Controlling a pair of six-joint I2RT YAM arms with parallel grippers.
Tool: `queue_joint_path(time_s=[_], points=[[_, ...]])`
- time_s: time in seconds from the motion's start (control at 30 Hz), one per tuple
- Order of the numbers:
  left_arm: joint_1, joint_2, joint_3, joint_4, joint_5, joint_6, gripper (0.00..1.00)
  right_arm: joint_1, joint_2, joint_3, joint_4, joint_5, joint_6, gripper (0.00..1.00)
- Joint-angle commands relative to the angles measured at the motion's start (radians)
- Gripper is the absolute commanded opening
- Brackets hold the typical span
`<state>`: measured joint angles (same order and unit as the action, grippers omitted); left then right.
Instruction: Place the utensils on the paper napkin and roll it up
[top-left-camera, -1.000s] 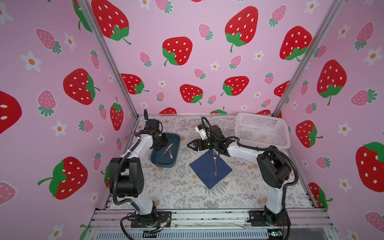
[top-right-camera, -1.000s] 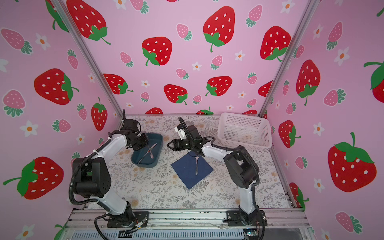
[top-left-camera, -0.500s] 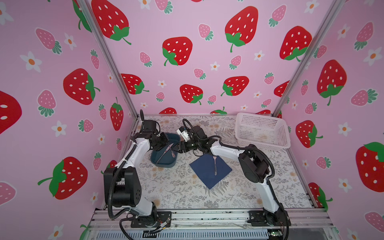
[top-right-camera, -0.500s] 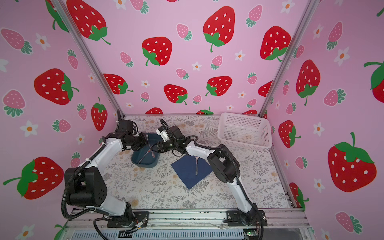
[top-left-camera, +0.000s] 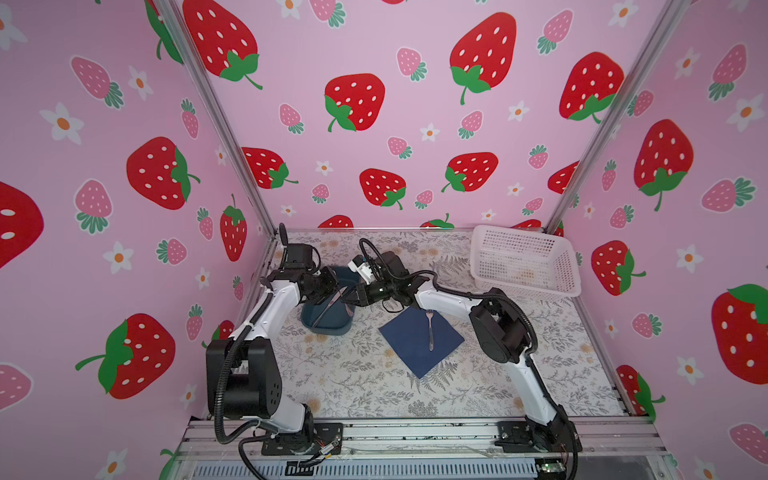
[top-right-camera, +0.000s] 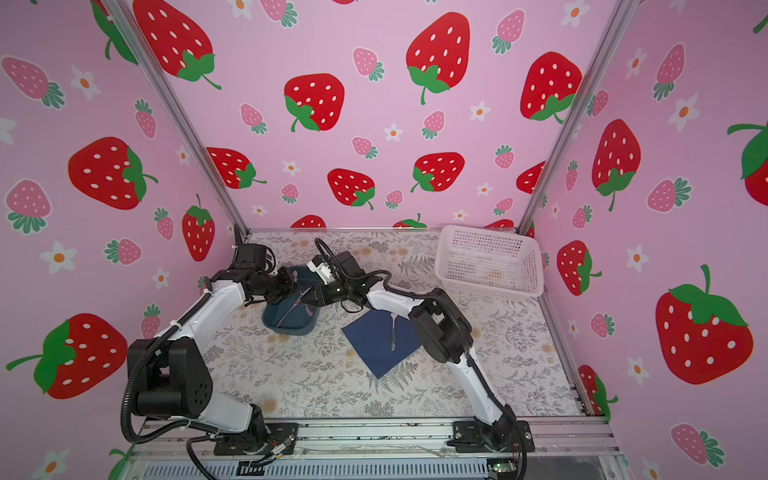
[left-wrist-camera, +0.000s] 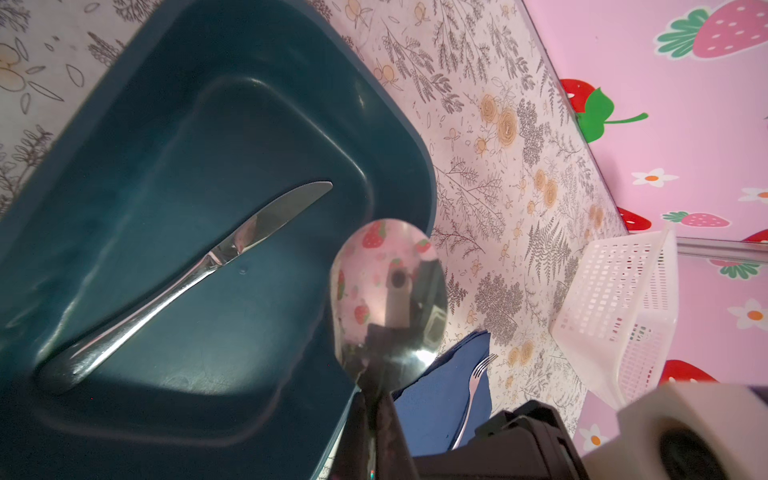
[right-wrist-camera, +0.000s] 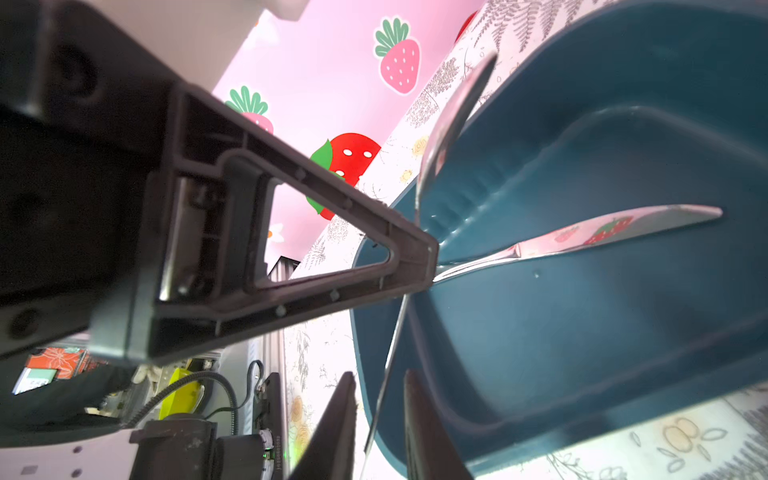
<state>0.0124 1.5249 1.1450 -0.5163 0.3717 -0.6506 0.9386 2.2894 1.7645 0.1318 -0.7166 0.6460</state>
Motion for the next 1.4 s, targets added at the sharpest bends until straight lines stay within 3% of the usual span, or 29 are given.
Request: queue_joint_path(time_s=[0.0,0.13,0.5,0.73,0.87,0.93,1.37], points=[[0.001,-0.013,-0.01,0.025,0.01,-0.026,0.0,0.007,0.002,0.025,-0.027,-0.015,-0.032,0.2],[-0.002,-0.015,-0.017,0.041,0.019,-0.043,0.0,0.009,0.0,0.026,-0.047,-0.014,-0.053,0.18],[-0.007,-0.013,-0.032,0.062,0.022,-0.068,0.0,0.012,-0.041,0.006,-0.076,0.059,-0.095,0.0],[-0.014,0.015,-0.033,0.093,0.087,-0.107,0.16,0.036,-0.101,0.005,-0.17,0.256,-0.212,0.0],[-0.015,0.011,-0.03,0.103,0.094,-0.126,0.15,0.058,-0.117,0.024,-0.249,0.432,-0.289,0.0],[-0.015,0.005,-0.03,0.115,0.107,-0.141,0.09,0.066,-0.124,0.021,-0.26,0.481,-0.32,0.0],[-0.015,-0.007,-0.031,0.156,0.134,-0.194,0.1,0.117,-0.192,-0.051,-0.203,0.672,-0.453,0.0]])
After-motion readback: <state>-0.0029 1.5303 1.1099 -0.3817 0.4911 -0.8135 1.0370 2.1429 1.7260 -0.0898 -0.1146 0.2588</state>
